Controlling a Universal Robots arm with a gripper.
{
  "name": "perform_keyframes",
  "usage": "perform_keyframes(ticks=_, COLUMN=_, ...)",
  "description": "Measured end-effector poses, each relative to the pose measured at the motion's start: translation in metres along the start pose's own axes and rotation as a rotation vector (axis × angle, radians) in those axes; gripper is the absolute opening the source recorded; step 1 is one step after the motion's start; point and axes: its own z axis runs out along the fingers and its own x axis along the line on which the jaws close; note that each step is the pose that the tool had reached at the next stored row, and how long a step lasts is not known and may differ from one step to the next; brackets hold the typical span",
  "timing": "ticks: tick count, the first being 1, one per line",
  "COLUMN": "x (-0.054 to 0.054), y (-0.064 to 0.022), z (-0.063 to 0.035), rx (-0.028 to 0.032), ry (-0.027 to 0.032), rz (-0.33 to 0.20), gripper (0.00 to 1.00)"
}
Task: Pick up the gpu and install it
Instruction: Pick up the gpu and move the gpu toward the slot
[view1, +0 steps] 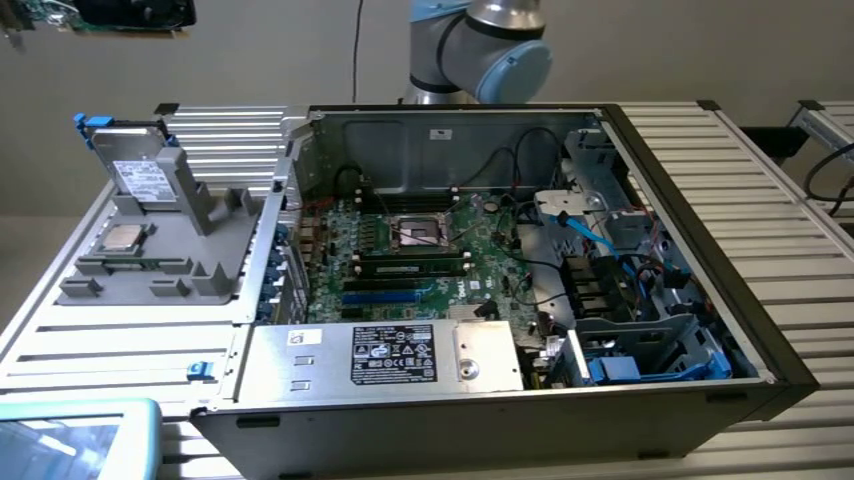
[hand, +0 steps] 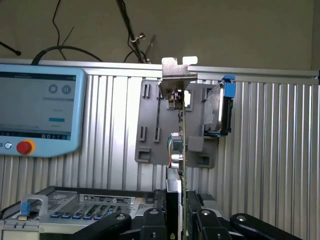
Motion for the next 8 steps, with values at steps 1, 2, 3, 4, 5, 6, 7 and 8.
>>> perform_keyframes(ticks=1, x=0.000, y=-0.0046, z=-0.0002, rx=0.0005, ry=0.0001, rz=0.000, gripper=0.27)
perform_keyframes(ticks=2, x=0.000, y=-0.0091, z=-0.0005, rx=0.0009, ry=0.0001, rz=0.000, gripper=0.27)
perform_keyframes(ticks=3, x=0.000, y=-0.0138, z=-0.0007, rx=0.0014, ry=0.0002, rz=0.000, gripper=0.27)
perform_keyframes(ticks=4, x=0.000, y=-0.0183, z=-0.0009, rx=0.0018, ry=0.0001, rz=0.000, gripper=0.27)
perform_keyframes(ticks=5, x=0.001, y=-0.0228, z=-0.0011, rx=0.0022, ry=0.0002, rz=0.000, gripper=0.27)
perform_keyframes(ticks=6, x=0.001, y=-0.0270, z=-0.0013, rx=0.0024, ry=0.0002, rz=0.000, gripper=0.27)
perform_keyframes(ticks=7, x=0.001, y=-0.0320, z=-0.0016, rx=0.0026, ry=0.0002, rz=0.000, gripper=0.27)
perform_keyframes(ticks=8, x=0.001, y=-0.0365, z=-0.0017, rx=0.0027, ry=0.0001, rz=0.000, gripper=0.27)
